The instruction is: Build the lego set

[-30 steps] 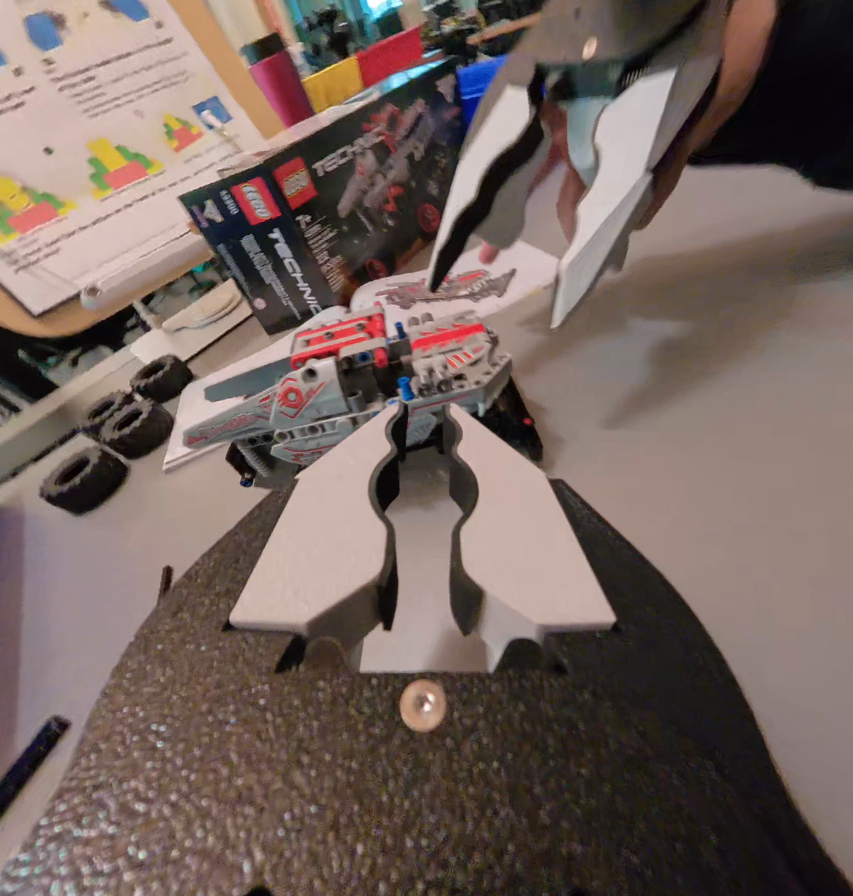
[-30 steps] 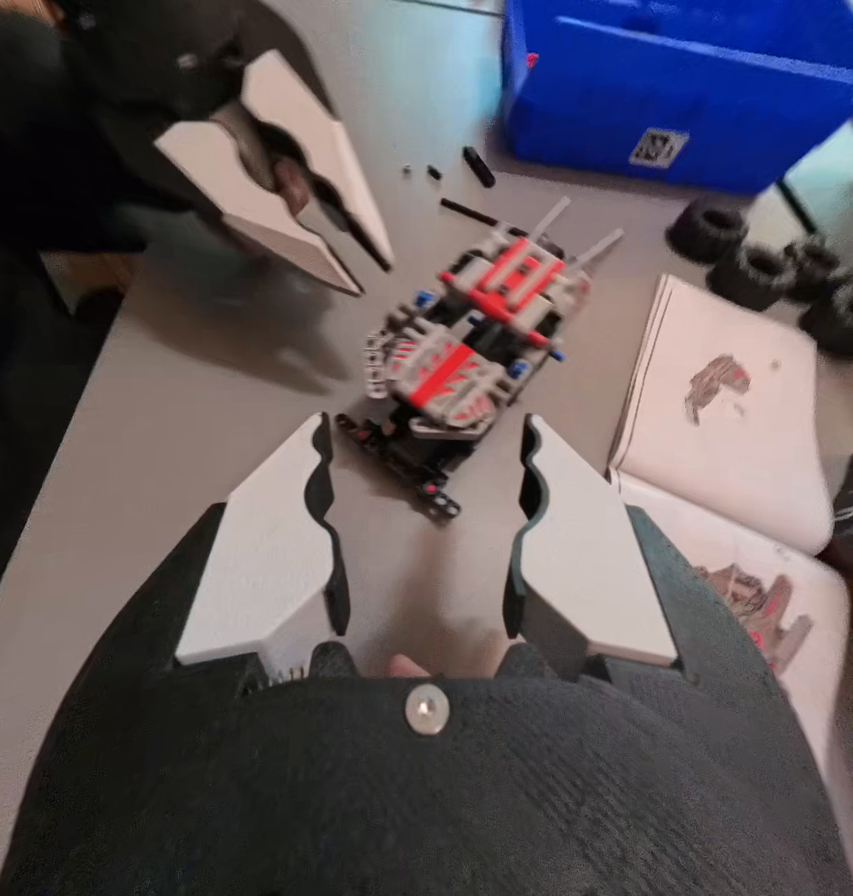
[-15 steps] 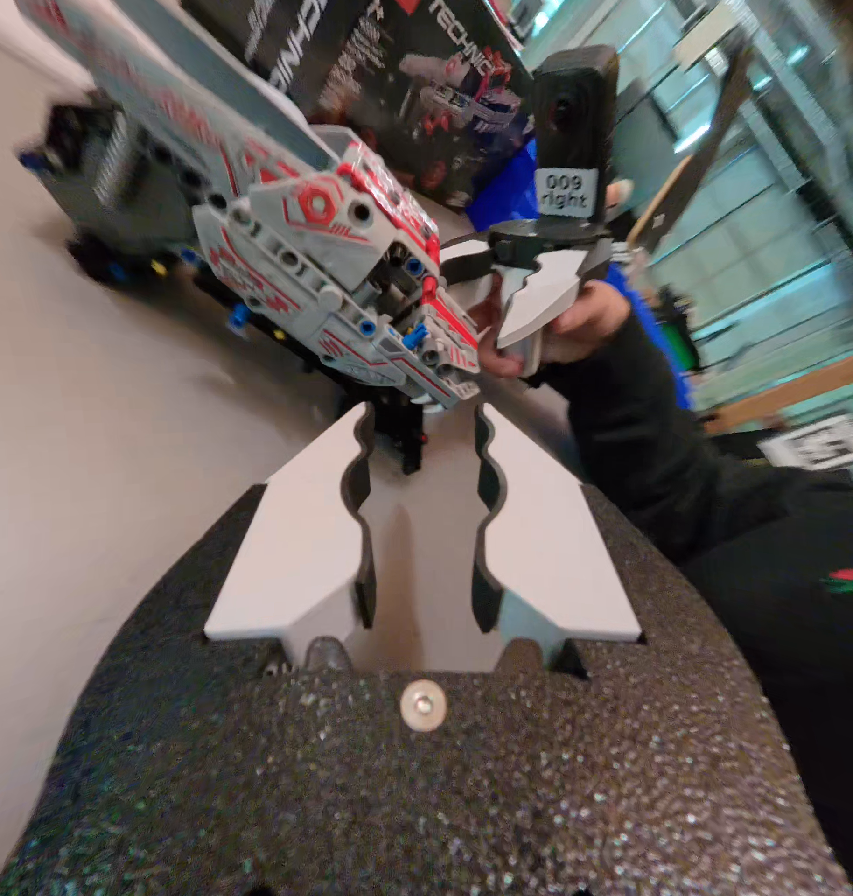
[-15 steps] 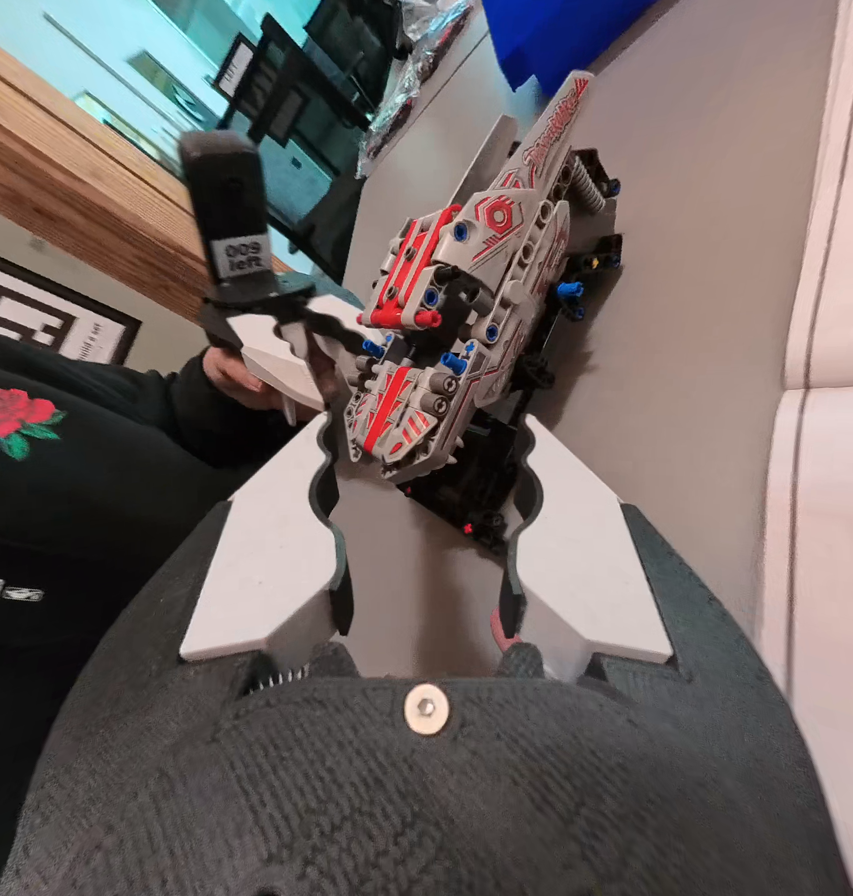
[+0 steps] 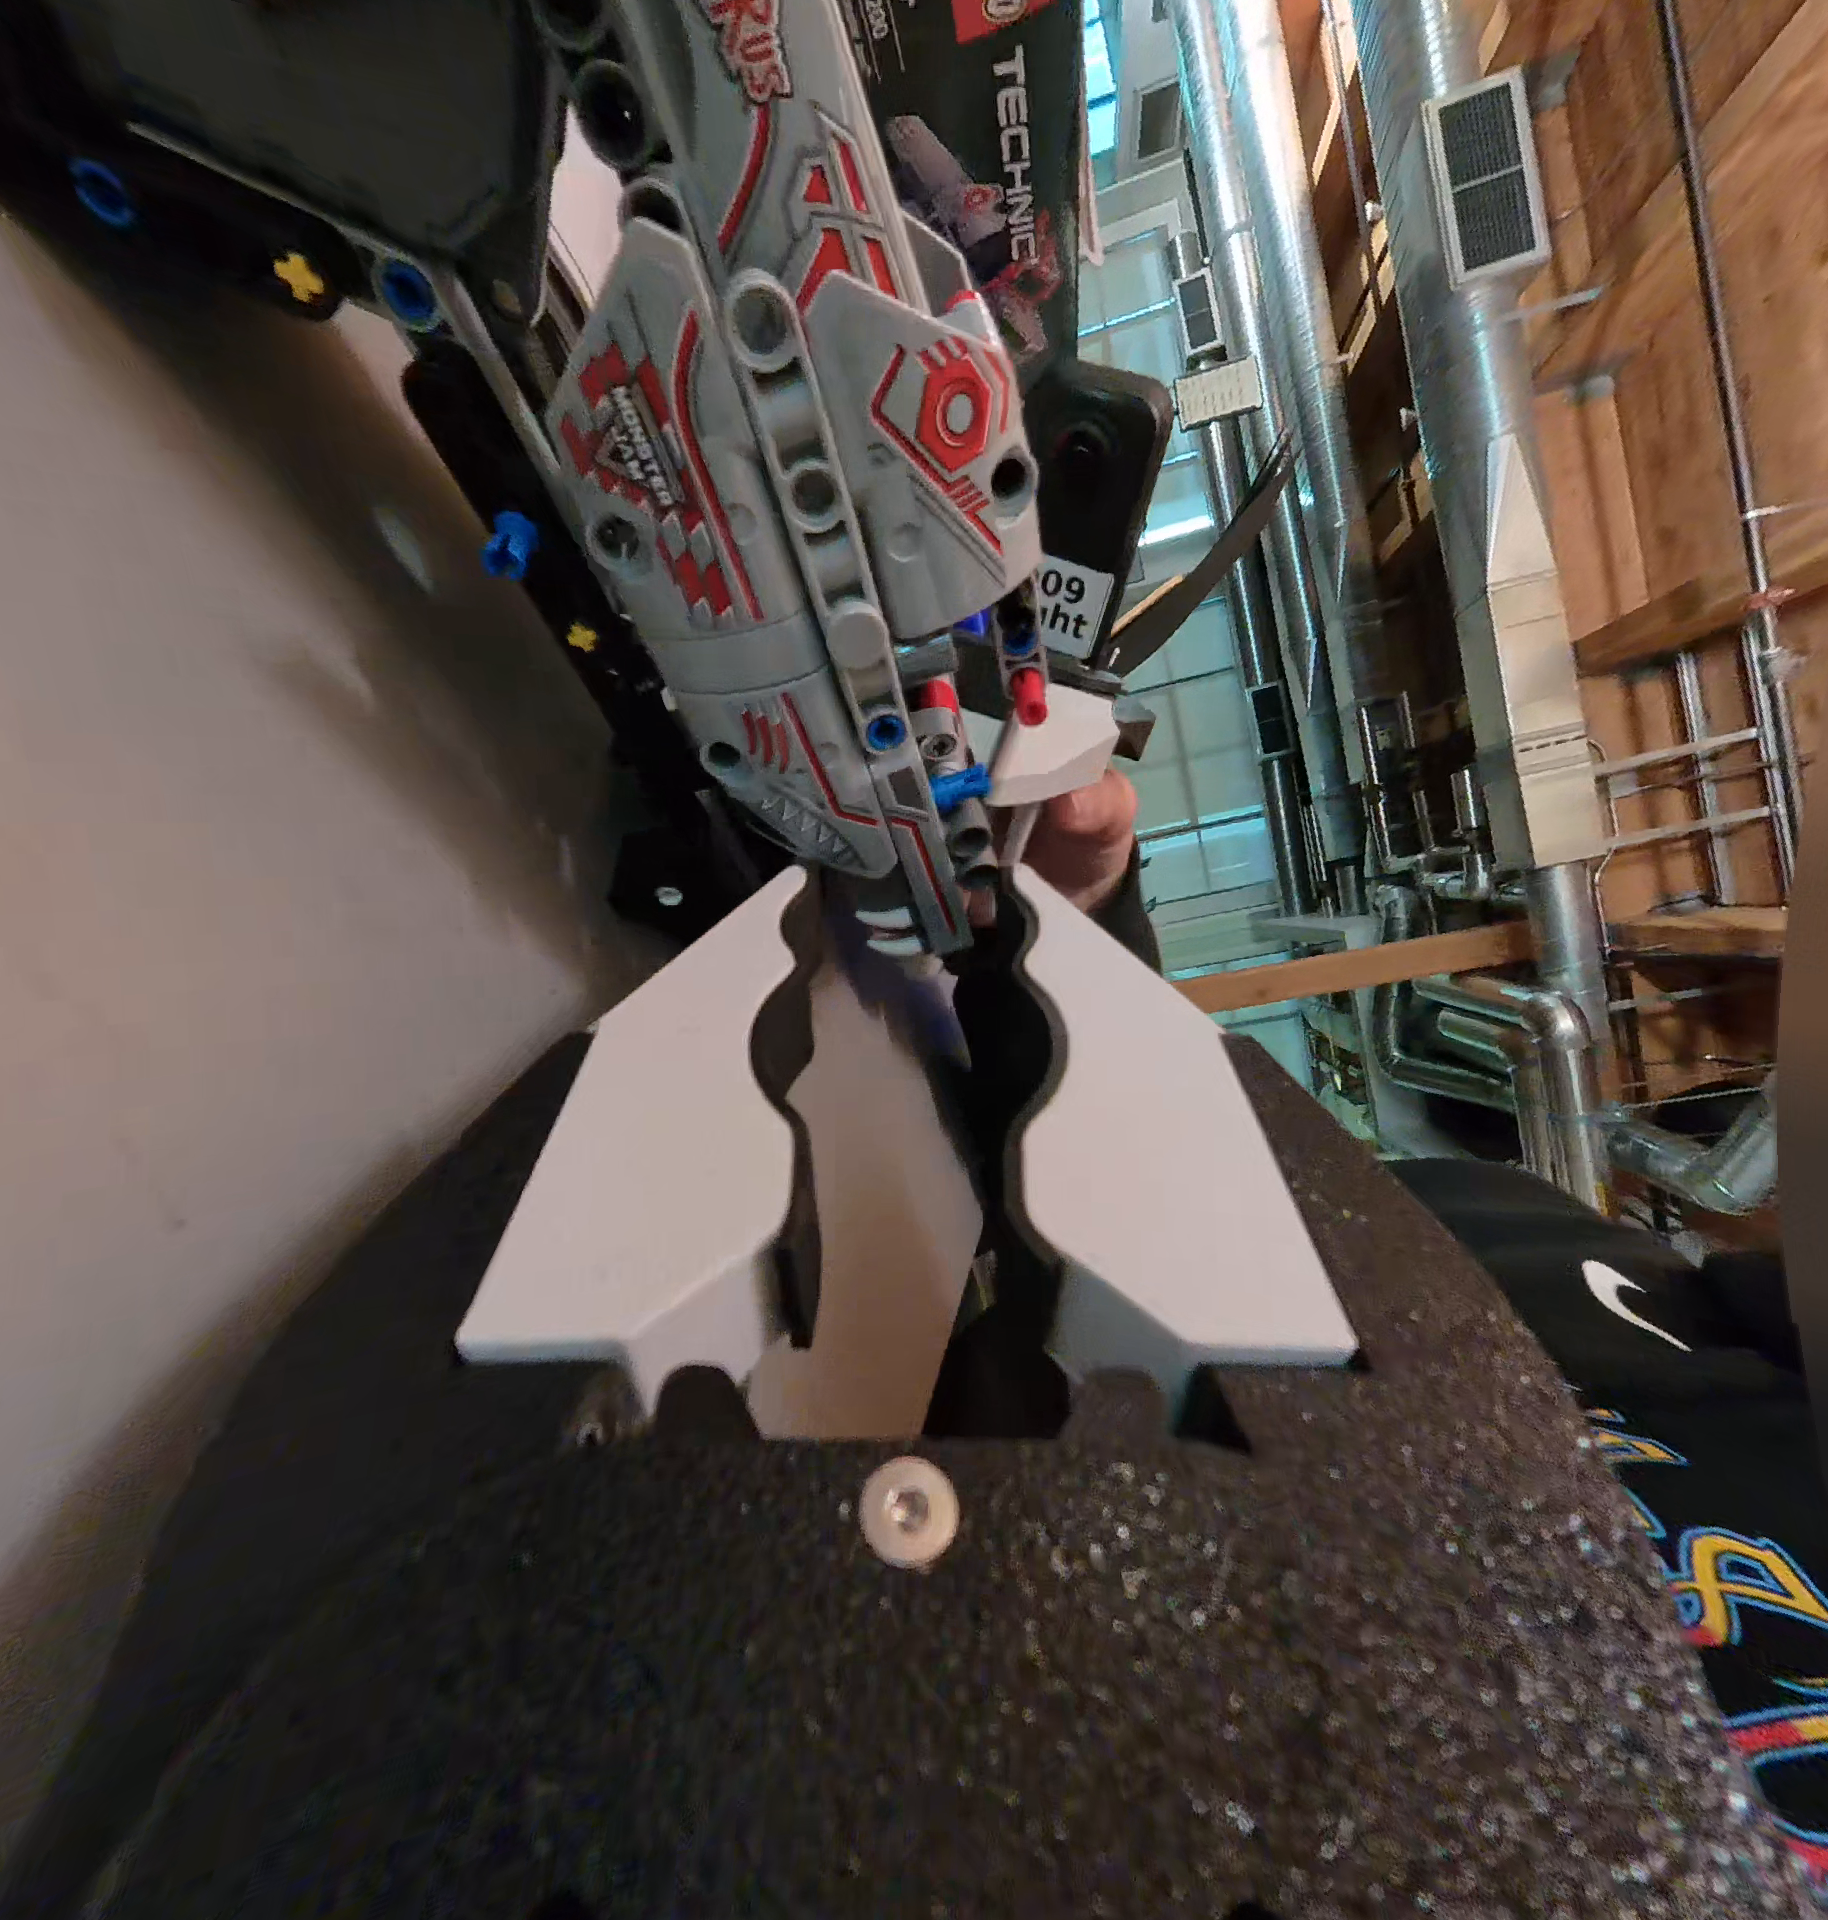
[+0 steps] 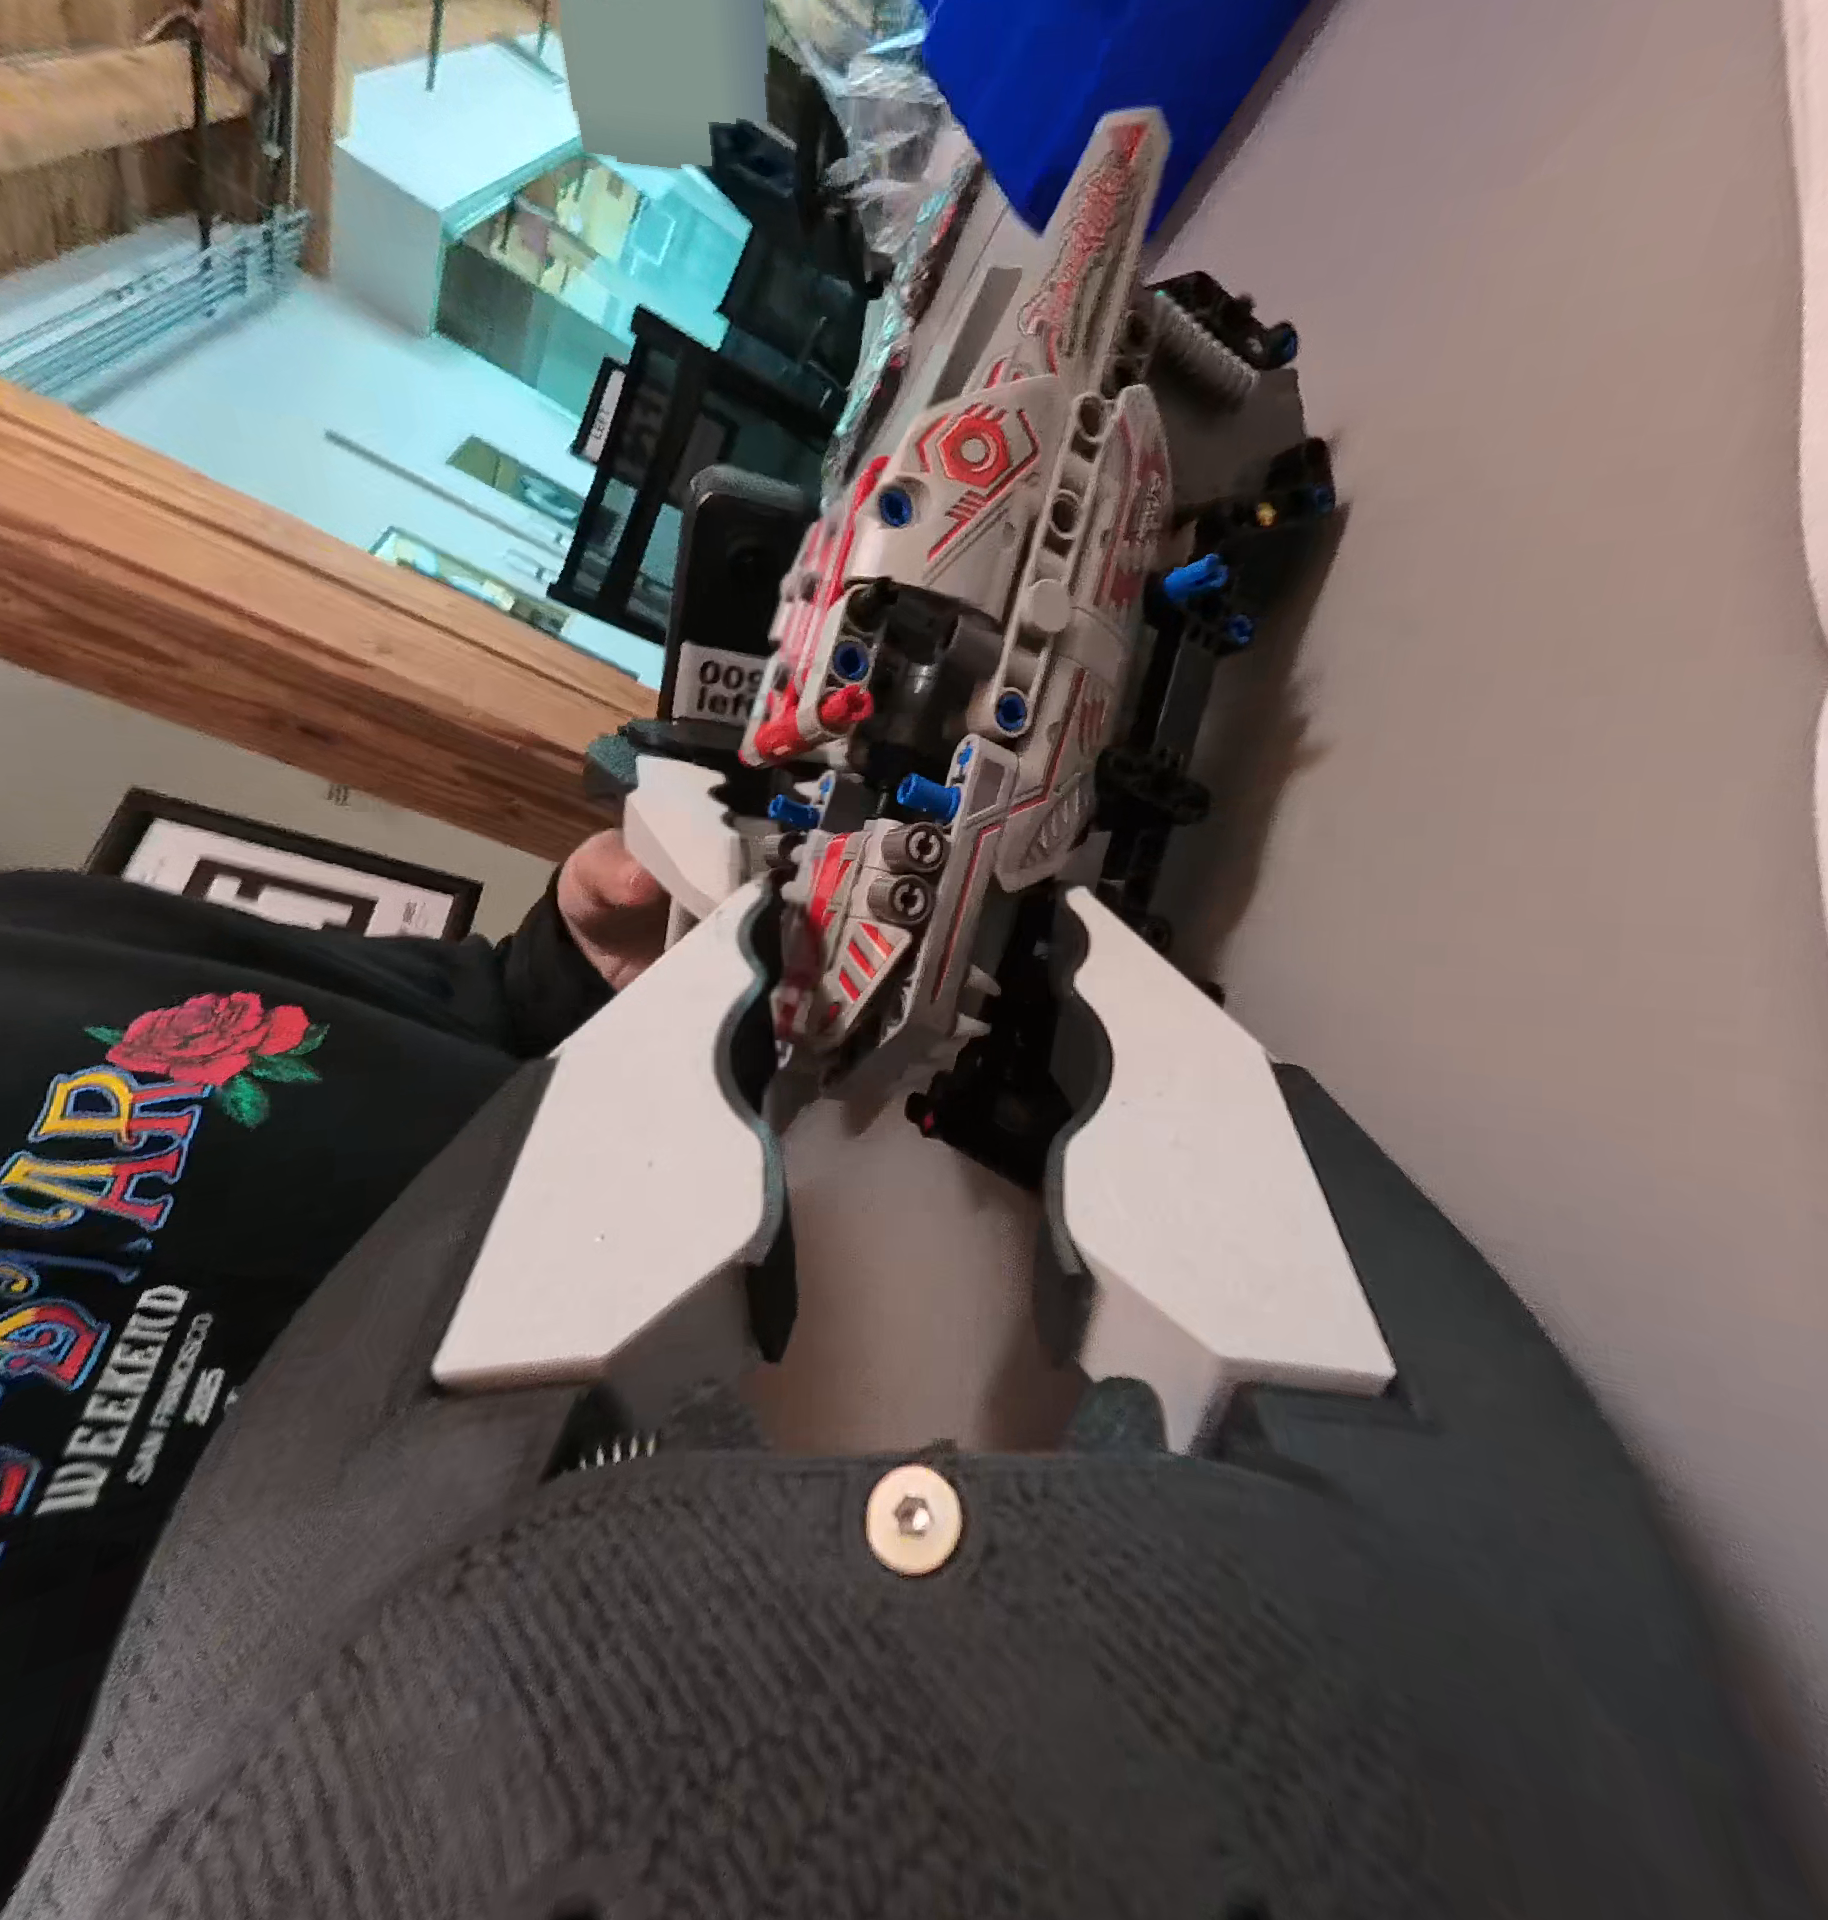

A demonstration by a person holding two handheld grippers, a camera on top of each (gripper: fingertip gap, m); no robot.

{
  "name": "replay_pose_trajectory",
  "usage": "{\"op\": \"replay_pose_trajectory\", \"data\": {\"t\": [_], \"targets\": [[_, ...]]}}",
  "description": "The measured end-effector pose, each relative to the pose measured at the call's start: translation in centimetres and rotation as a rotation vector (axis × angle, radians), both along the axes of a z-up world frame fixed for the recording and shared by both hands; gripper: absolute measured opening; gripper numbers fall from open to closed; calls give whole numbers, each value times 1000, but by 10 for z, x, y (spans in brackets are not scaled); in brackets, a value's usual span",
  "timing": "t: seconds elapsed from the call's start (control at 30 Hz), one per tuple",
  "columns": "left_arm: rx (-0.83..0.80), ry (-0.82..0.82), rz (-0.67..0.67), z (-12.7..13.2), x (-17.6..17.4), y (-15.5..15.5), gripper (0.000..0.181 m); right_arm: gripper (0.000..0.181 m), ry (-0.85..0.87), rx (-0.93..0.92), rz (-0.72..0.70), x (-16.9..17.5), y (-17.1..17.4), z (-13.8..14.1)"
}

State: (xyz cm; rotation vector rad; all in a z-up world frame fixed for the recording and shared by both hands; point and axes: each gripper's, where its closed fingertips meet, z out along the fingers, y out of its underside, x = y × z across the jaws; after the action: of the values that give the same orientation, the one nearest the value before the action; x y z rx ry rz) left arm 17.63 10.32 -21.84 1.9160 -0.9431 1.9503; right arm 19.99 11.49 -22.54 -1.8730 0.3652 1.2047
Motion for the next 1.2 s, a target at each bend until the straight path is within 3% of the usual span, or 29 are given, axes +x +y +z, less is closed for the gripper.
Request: {"op": "replay_pose_trajectory", "data": {"t": [0.33, 0.63, 1.2], "targets": [[-46, -36, 24, -3, -3, 2, 28, 46, 71, -88, -59, -4, -2, -3], [-19, -78, -25, -3, -7, 3, 26, 33, 314, -76, -104, -5, -3, 2], [124, -99, -165, -7, -11, 2, 24, 33, 265, -72, -91, -8, -1, 1]]}}
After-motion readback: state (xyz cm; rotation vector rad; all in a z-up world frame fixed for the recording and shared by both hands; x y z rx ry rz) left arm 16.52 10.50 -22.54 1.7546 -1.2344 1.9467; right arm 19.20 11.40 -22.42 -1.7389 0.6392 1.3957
